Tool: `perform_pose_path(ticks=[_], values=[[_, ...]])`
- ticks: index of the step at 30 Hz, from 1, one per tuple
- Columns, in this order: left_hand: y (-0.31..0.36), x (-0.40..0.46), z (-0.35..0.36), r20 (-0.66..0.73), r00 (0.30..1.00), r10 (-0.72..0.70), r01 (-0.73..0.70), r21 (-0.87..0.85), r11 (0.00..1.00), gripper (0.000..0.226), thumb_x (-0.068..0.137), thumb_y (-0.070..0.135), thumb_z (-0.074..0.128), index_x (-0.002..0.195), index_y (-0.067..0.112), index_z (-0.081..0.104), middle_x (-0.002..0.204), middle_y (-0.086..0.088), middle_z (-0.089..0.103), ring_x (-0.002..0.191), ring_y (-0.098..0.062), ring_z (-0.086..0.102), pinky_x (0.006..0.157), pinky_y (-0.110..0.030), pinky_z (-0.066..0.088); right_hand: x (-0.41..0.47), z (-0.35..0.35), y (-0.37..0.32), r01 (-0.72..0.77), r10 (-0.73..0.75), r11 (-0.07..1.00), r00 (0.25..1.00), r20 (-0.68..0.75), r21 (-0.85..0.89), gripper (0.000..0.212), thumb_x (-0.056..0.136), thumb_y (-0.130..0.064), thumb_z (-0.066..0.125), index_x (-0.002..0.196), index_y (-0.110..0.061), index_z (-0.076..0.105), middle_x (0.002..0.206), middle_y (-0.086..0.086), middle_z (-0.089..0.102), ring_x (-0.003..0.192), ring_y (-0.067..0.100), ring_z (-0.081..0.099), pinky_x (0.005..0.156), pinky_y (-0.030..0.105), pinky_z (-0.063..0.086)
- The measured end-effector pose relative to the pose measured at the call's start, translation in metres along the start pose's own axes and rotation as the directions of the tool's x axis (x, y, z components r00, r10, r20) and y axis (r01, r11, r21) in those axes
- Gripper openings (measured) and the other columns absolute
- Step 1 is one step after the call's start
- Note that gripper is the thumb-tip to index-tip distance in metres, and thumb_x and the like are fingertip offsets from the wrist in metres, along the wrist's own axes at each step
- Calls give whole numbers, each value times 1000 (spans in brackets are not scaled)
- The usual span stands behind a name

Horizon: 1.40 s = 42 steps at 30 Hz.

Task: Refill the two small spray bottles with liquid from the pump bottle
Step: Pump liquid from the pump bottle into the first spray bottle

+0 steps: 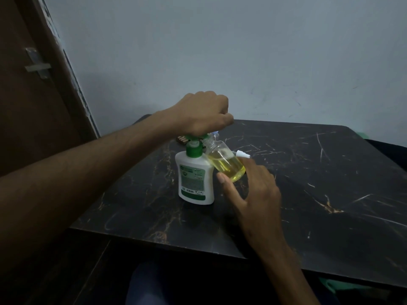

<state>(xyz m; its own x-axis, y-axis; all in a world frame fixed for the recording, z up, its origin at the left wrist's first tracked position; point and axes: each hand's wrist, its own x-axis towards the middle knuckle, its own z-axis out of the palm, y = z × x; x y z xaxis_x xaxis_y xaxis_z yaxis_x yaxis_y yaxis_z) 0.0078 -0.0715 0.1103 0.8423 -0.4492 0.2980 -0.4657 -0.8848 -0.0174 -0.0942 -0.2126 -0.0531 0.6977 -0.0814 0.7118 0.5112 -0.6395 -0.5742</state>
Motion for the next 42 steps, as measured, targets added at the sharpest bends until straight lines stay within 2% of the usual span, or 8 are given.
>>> perform_pose_path(ticks=[5, 15, 22, 29, 33, 42], values=[[-2, -1, 8, 28, 999, -22, 23, -27, 999, 42, 100, 39, 52, 67, 19, 37, 68, 0, 47, 62, -20, 42, 57, -36, 27, 0, 1, 0, 1, -1, 1000, 1000, 4, -16, 42, 98, -57, 57, 127, -27, 59, 103, -14, 58, 92, 5, 48, 79, 31, 44], [-3, 2, 4, 21, 1000, -3, 3, -38, 999, 44, 100, 38, 52, 65, 18, 35, 66, -1, 45, 61, -21, 40, 58, -36, 28, 1, 2, -1, 24, -24, 1000, 999, -23, -11, 41, 99, -54, 58, 127, -25, 59, 102, -18, 51, 91, -4, 40, 80, 31, 44], [-4, -1, 5, 21, 1000, -23, 24, -33, 999, 38, 101, 40, 50, 72, 18, 42, 78, -5, 55, 72, -26, 50, 62, -38, 32, 0, 1, -2, 27, -27, 999, 999, -21, -19, 41, 98, -53, 59, 127, -24, 60, 101, -18, 51, 90, -2, 41, 79, 32, 45], [-4, -1, 8, 40, 998, -50, 52, -54, 997, 36, 101, 41, 51, 72, 22, 42, 77, -1, 54, 67, -20, 47, 59, -35, 30, 0, 2, 0, 32, -33, 999, 999, -24, -21, 40, 98, -54, 57, 127, -26, 58, 101, -19, 50, 91, -4, 41, 80, 33, 46], [-3, -2, 5, 13, 999, -43, 44, -42, 998, 42, 100, 38, 52, 66, 19, 35, 66, 0, 45, 61, -20, 40, 57, -35, 27, 0, 2, -1, 22, -22, 1000, 1000, -11, -10, 41, 99, -57, 55, 126, -27, 58, 100, -18, 53, 90, -1, 43, 80, 33, 46], [-2, -3, 6, 30, 998, -61, 62, -40, 997, 43, 101, 39, 52, 67, 19, 35, 66, 0, 45, 60, -19, 39, 56, -35, 27, 0, 3, 1, 18, -18, 1000, 1000, -6, -16, 39, 99, -58, 55, 127, -31, 55, 101, -19, 51, 91, 2, 45, 81, 34, 48]])
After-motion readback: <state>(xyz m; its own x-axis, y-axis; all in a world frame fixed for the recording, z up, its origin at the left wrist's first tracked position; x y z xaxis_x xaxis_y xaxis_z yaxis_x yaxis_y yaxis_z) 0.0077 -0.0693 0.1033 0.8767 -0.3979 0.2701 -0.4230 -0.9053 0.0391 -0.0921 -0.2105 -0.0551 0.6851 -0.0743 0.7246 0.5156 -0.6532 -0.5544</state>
